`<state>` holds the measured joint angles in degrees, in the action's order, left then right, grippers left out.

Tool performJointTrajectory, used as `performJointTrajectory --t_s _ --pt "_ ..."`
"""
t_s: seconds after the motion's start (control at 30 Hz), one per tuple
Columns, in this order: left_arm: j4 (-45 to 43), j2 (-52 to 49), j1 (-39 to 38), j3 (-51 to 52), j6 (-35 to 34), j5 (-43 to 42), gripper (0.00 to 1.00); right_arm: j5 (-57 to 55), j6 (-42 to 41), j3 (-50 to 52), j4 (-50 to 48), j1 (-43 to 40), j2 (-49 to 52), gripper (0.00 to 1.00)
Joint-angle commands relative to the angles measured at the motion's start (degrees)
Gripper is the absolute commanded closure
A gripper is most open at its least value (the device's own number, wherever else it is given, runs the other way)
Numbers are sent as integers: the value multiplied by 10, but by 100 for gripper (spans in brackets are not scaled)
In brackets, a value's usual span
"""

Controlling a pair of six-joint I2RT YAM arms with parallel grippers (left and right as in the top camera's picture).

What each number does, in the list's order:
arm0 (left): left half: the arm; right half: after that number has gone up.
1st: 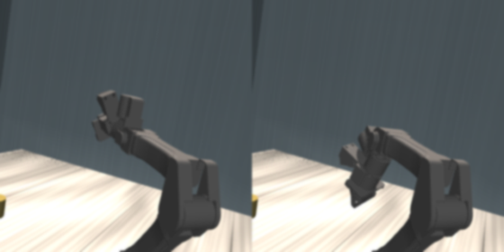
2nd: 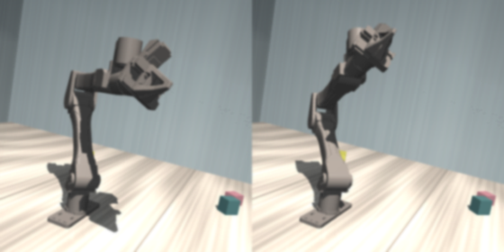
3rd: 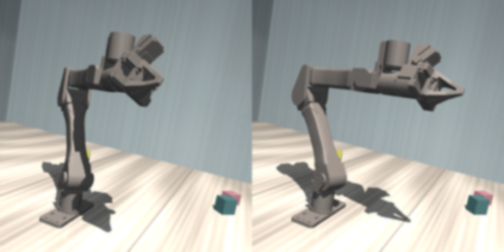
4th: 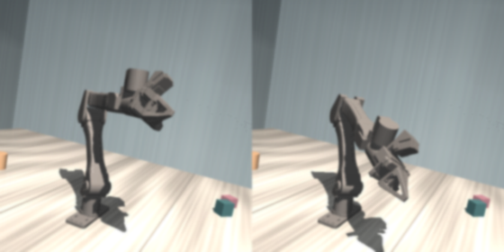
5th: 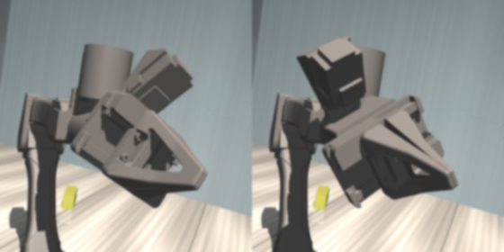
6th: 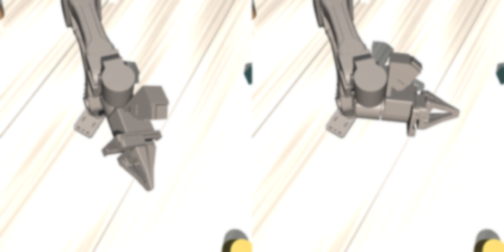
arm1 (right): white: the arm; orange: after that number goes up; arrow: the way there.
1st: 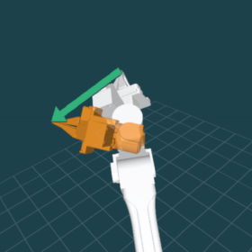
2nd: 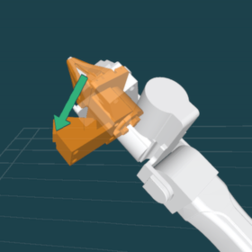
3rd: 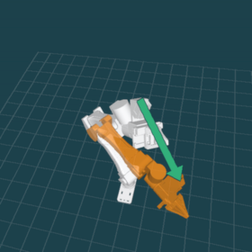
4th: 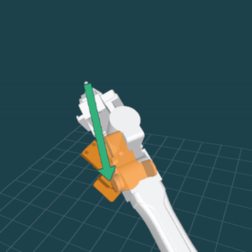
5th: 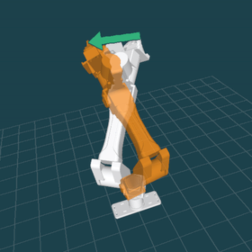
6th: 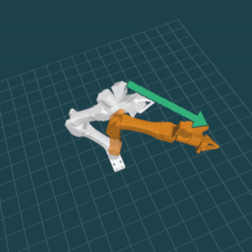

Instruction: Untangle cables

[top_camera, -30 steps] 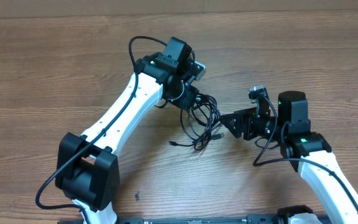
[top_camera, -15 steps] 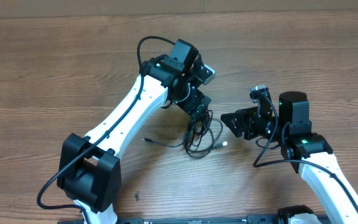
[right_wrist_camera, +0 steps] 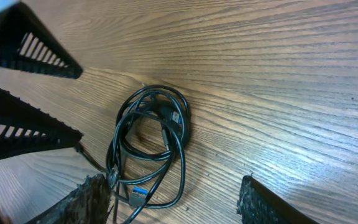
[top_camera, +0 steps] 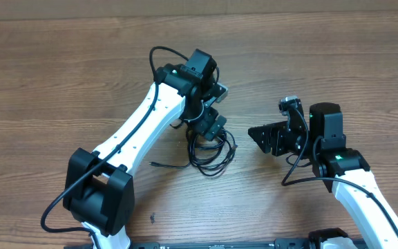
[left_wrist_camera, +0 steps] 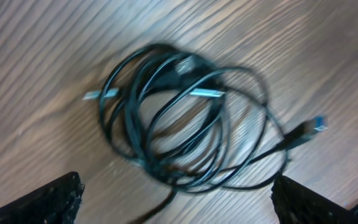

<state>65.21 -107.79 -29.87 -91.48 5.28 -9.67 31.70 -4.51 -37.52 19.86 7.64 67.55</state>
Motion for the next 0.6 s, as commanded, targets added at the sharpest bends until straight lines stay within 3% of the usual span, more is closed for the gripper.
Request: performJointTrajectory --t_s 0.0,0.23,0.57 --pt "19 -3 3 9 -75 58 2 -9 -2 -12 0 2 -7 35" --pt "11 -3 2 62 -191 58 0 -12 -2 -12 1 2 -7 35" --pt "-90 -3 2 192 -233 7 2 -22 -2 -12 2 2 -7 34"
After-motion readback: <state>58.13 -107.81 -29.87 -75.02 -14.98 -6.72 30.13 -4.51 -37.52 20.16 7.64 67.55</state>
